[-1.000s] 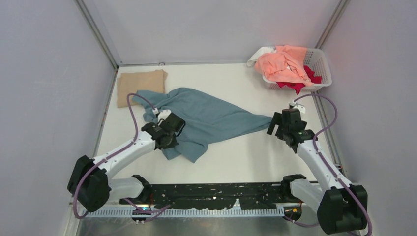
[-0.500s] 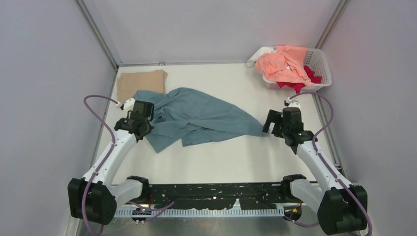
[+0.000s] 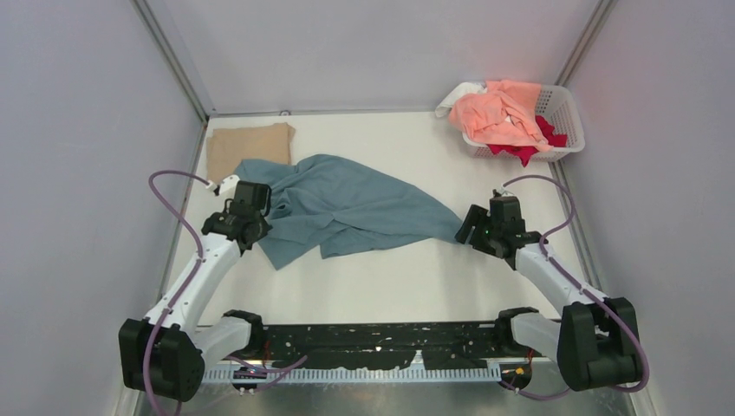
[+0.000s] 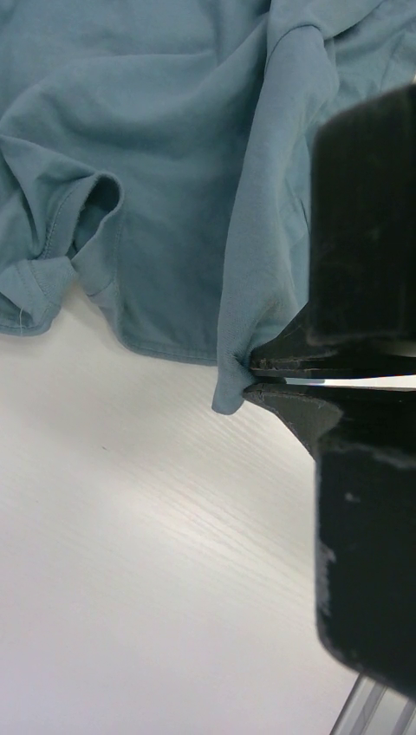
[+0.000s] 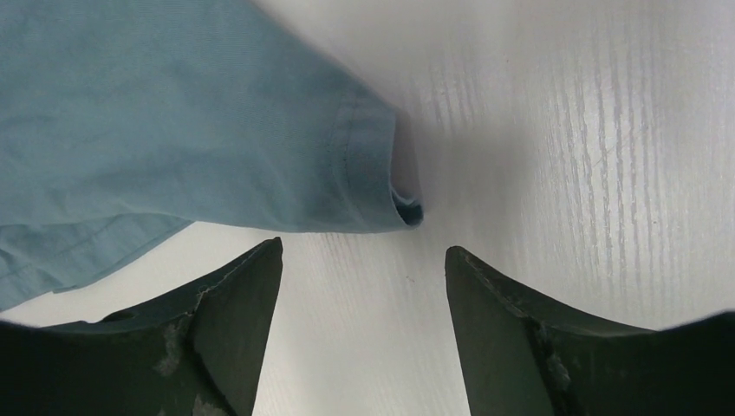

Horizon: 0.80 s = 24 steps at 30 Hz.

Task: Fold and stack the t-shirts
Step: Flatten out the tshirt

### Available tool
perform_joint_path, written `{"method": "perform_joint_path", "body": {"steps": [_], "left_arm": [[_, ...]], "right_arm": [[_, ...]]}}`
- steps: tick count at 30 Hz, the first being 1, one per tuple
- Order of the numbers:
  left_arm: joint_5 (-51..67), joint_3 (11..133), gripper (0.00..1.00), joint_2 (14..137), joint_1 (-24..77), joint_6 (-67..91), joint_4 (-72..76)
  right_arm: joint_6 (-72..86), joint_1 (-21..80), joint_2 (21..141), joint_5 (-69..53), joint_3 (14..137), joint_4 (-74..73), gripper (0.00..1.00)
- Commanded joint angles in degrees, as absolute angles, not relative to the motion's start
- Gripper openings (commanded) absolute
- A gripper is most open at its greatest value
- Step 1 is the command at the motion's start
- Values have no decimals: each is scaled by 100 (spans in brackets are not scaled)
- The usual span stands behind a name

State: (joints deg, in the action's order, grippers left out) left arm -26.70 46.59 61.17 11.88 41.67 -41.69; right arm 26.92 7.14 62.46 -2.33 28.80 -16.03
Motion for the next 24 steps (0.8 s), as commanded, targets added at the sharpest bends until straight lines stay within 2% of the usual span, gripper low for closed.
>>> {"method": "perform_joint_path", "body": {"steps": [1, 8, 13, 24], "left_arm": [[-2693, 4693, 0, 6149, 1155, 4140, -3929], [-2727, 4685, 0, 6133, 1158, 4115, -3921], [-2770, 4676, 0, 6173, 1152, 4116, -3931], [-2838, 4659, 0, 6182, 1145, 4122, -3941]], "right_arm": [[2624, 713, 6502, -71, 2868, -1240, 71], [2584, 715, 7302, -18, 3047, -959, 63], [2605, 720, 7537, -251, 3179, -848, 48], [2521, 727, 7918, -277, 3318, -706, 38]]}}
